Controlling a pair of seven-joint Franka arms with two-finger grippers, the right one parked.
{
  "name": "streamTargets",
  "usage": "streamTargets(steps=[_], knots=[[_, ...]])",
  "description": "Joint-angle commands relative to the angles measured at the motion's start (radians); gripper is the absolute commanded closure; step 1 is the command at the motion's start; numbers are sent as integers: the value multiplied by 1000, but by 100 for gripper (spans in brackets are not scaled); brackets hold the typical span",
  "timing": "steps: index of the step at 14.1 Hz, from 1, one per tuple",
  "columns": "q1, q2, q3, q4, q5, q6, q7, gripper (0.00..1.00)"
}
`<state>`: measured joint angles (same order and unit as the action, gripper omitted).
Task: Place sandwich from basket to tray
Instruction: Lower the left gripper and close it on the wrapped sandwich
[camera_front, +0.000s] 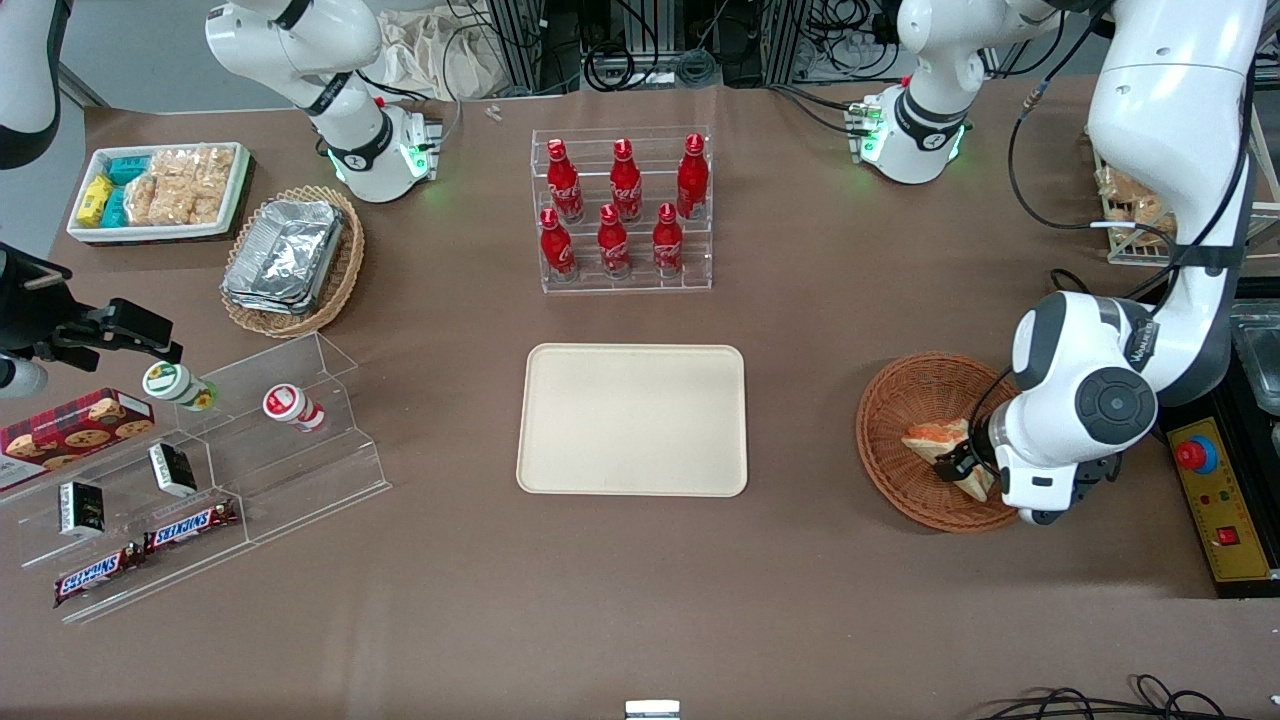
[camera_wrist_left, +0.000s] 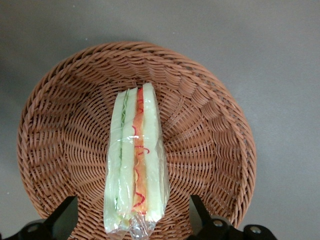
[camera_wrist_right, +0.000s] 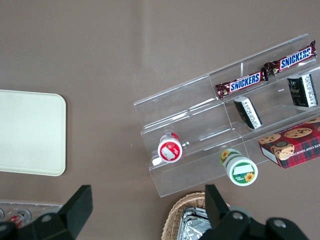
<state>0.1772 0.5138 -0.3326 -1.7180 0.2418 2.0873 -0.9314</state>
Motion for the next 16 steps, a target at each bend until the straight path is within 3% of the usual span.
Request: streamTargets(steps=[1,12,13,14,15,16], knots=[[5,8,-6,-11,24,25,-53,0],[1,57,10,-46,25,122,-78,1],[-2,60,10,-43,33,123,-89,21],[-2,60,9,-43,46,123,-101,55],[-2,60,10,-43,51,125,-118,77],[-4,63,10,-42,51,125,-139,89]])
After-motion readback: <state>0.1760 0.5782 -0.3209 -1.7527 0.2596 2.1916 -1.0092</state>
